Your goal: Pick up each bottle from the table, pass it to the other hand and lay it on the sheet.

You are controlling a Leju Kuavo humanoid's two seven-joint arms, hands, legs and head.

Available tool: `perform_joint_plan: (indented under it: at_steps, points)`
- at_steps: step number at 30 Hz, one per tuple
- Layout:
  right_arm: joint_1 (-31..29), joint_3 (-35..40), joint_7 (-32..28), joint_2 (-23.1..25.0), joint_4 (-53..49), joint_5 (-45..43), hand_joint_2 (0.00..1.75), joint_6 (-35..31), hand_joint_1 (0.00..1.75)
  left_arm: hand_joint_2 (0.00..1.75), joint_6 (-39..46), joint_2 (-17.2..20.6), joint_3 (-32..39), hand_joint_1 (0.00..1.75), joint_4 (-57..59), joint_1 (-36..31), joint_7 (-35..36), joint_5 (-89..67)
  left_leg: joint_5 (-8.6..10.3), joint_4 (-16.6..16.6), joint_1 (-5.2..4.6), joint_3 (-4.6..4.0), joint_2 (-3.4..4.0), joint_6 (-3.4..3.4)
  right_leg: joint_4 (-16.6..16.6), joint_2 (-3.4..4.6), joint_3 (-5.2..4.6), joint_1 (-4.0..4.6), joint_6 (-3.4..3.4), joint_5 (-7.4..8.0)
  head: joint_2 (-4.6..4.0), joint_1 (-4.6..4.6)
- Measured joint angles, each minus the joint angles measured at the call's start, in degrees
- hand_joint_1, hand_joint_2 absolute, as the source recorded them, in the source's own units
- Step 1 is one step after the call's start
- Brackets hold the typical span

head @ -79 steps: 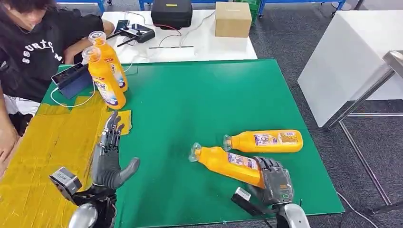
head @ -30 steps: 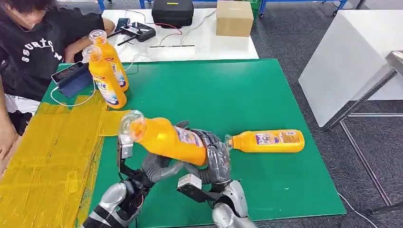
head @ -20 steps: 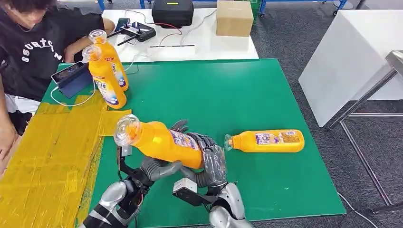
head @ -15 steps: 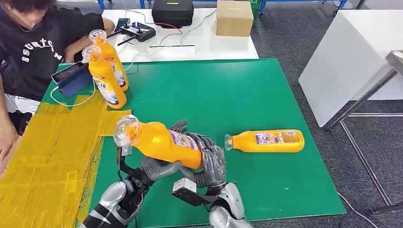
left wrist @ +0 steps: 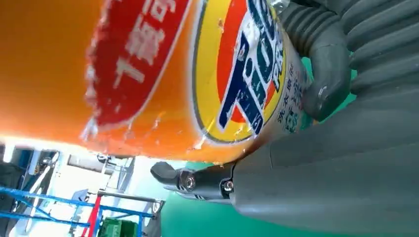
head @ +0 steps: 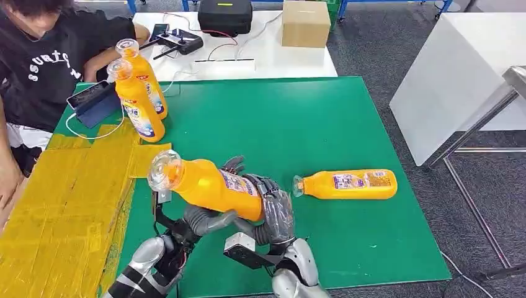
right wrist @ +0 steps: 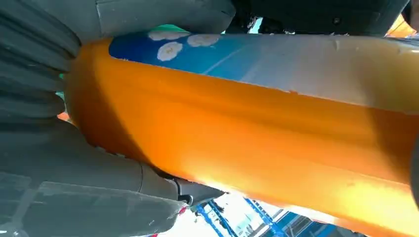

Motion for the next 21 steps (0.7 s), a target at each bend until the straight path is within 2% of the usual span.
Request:
perform_joint_plan:
  at_steps: [9,13,21]
  points:
    - [-1.4,1.8,1.1,0.0,2.4,-1.0,1.75,1.6,1.75,1.75,2.2,-0.1,0.2,0.0,0.3,-0.2,-0.1,0.7,0.01,0.0,0.0,-0.01,0.0,-0.01,0.0,0.0,0.0,0.0,0.0,0.0,0.0,0.0]
    - [-2.1,2.3,3.2,0.0,4.3,-0.8,1.75,1.6,1.75,1.75,14.6,-1.4,1.8,0.0,0.2,0.1,-3.7,-3.2,0.01,0.0,0.0,-0.02,-0.01,-0.01,0.0,0.0,-0.01,0.0,0.0,0.0,0.0,0.0]
    - [-3.0,2.7,3.8,0.0,6.2,-0.1,1.75,1.5,1.75,1.75,19.6,-2.5,2.7,0.0,-1.0,1.4,-4.5,-6.0,0.01,0.0,-0.01,-0.04,0.01,-0.01,0.0,0.0,-0.04,0.0,0.0,0.0,0.0,0.0]
